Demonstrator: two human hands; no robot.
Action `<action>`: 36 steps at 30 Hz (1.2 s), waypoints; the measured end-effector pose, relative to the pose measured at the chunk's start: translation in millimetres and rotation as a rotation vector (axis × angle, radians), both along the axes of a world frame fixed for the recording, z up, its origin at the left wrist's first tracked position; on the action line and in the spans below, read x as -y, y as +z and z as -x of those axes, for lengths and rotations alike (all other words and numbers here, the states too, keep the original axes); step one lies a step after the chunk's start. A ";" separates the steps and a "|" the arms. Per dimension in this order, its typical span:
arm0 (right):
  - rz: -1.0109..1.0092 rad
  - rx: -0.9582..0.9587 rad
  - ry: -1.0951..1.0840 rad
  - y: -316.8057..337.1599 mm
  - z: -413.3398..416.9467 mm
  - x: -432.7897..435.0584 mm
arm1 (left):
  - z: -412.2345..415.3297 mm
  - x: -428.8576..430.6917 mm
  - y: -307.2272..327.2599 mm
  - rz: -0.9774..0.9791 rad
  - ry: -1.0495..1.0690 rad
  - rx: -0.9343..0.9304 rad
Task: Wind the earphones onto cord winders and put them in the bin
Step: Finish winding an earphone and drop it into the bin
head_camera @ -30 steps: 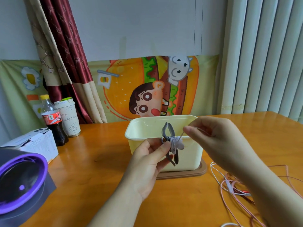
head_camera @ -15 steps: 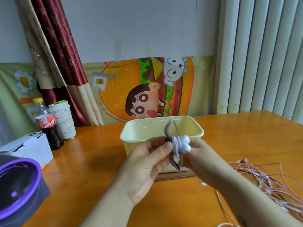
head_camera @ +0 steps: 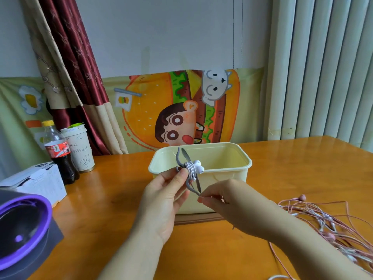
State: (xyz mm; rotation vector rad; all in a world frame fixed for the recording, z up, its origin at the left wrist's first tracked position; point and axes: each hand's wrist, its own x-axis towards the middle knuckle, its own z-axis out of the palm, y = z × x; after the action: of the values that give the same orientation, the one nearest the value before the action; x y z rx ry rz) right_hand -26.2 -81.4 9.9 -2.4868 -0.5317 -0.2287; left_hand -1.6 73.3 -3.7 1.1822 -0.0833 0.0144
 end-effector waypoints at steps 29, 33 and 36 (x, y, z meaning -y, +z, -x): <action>-0.363 0.301 -0.194 32.9 3.1 34.4 | 9.7 14.7 -9.0 -0.492 -0.185 0.271; -0.570 0.173 -0.189 25.6 -3.8 35.5 | 7.2 14.8 -9.5 -0.410 -0.257 0.289; -0.836 -0.084 -0.075 20.8 -7.3 30.5 | 5.8 11.0 -7.1 -0.383 -0.290 0.307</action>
State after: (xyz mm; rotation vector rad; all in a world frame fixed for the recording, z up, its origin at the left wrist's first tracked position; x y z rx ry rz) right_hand -18.9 -111.9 30.7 -1.6912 -0.2305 -0.2993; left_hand -7.4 62.3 -10.8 1.5332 -0.5473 -0.0790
